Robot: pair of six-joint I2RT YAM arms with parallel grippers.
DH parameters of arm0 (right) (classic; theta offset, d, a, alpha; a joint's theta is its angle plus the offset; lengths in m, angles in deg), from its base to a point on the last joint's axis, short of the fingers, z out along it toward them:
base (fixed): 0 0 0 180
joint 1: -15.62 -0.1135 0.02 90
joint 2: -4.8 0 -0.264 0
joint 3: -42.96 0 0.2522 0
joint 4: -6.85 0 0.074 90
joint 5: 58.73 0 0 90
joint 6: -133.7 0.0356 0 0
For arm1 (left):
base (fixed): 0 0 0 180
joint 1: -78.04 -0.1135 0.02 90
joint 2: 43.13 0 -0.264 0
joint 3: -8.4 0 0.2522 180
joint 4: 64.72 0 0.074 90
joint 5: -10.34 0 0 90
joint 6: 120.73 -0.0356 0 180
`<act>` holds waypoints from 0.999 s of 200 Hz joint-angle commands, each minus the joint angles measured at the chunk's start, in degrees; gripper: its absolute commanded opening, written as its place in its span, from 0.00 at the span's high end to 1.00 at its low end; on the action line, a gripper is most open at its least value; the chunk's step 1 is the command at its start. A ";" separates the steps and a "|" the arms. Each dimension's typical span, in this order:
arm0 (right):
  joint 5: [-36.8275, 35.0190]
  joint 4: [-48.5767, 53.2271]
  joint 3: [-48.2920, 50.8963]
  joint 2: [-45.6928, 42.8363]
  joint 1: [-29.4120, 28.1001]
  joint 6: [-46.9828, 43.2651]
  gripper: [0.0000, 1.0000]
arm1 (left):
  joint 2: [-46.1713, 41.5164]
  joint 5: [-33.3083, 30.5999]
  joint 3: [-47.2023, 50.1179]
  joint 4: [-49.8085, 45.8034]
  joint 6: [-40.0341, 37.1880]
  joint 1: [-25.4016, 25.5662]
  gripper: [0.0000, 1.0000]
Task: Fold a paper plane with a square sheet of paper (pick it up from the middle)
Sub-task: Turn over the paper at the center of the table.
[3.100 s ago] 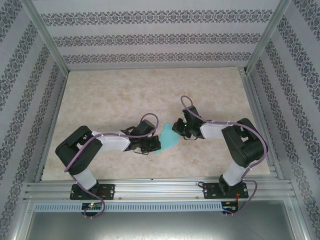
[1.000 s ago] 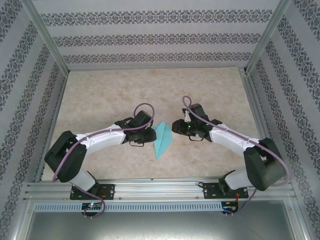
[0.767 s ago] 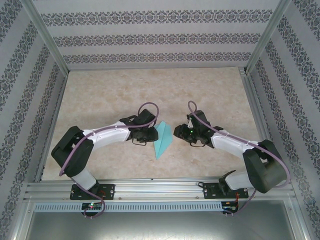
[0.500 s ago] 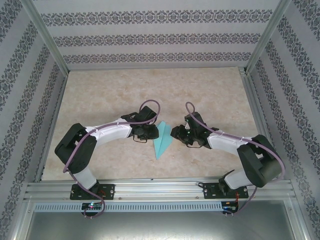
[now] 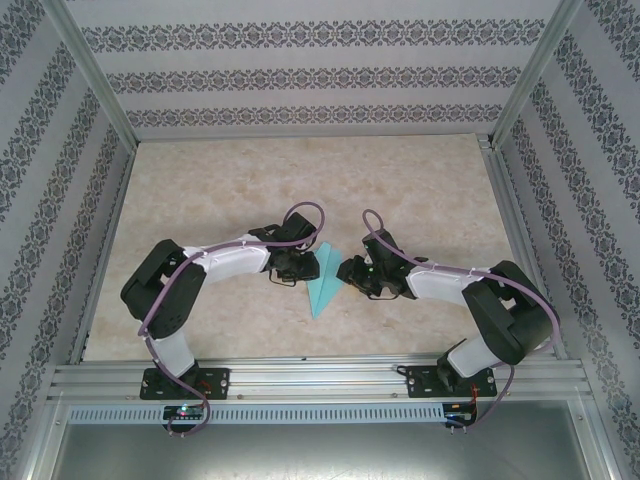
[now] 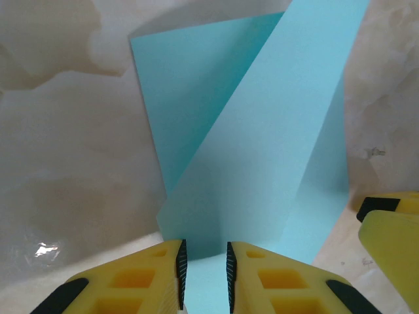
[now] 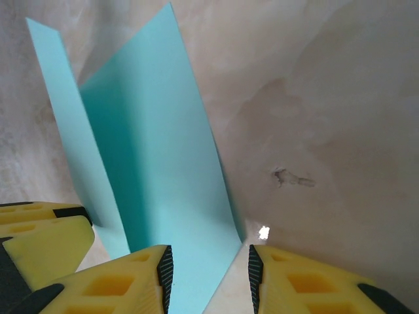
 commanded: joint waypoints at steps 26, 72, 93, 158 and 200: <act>1.18 -3.76 0.45 1.53 -0.10 2.43 0.63 | 1.75 1.24 -1.26 -0.45 -0.86 -0.59 0.74; 1.67 -4.91 0.15 3.09 -0.10 3.28 0.64 | 3.16 2.07 -1.38 -0.19 -1.10 -0.55 0.74; 0.85 -4.76 0.49 2.69 -0.03 3.58 0.64 | 3.27 2.07 -1.16 -0.12 -1.06 -0.55 0.74; -3.32 -0.23 0.68 -2.43 0.79 1.34 0.63 | 3.66 1.89 -1.10 -1.15 -1.23 -0.55 0.74; -0.88 -2.95 0.24 1.06 0.90 2.73 0.64 | 3.57 2.95 0.45 0.19 -0.66 -0.56 0.75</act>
